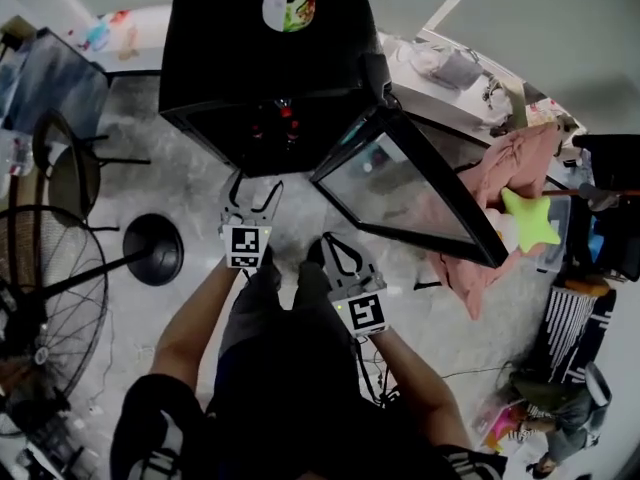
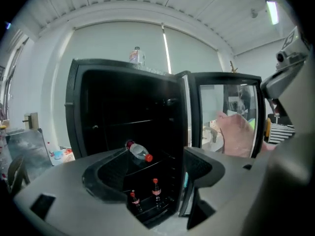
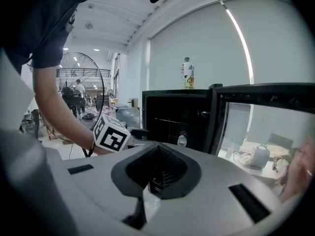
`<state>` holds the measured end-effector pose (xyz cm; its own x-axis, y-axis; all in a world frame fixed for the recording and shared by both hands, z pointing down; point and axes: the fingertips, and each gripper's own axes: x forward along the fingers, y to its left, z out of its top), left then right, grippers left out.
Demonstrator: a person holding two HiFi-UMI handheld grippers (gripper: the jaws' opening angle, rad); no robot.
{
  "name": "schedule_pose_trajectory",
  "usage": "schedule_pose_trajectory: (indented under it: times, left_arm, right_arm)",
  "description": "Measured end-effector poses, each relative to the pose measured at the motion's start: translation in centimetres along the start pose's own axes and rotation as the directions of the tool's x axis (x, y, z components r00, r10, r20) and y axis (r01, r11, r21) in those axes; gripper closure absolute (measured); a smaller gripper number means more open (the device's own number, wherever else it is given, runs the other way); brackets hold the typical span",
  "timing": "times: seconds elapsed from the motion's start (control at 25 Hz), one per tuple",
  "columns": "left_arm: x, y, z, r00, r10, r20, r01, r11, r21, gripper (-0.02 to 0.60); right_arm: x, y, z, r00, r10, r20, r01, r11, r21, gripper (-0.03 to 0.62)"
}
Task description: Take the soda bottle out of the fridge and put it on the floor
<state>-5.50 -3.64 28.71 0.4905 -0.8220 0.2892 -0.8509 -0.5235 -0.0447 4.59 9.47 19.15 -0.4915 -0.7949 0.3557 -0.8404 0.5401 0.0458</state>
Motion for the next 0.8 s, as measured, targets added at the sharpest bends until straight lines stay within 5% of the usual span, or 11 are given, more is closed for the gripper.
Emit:
schedule_pose_trajectory:
  times: [0.28, 0.8]
  left_arm:
    - [7.3, 1.5, -8.2, 0.996, 0.083, -0.032, -0.084, 0.996, -0.030, 0.235]
    - [17.1, 5.3, -20.8, 0.985, 0.162, -0.066, -0.165, 0.986, -0.034, 0.236]
  right_arm:
    - [3.7, -1.2, -5.9, 0.996, 0.092, -0.023, -0.093, 0.995, -0.039, 0.577]
    - [11.1, -2.0, -14.9, 0.989, 0.143, -0.033, -0.145, 0.987, -0.068, 0.577]
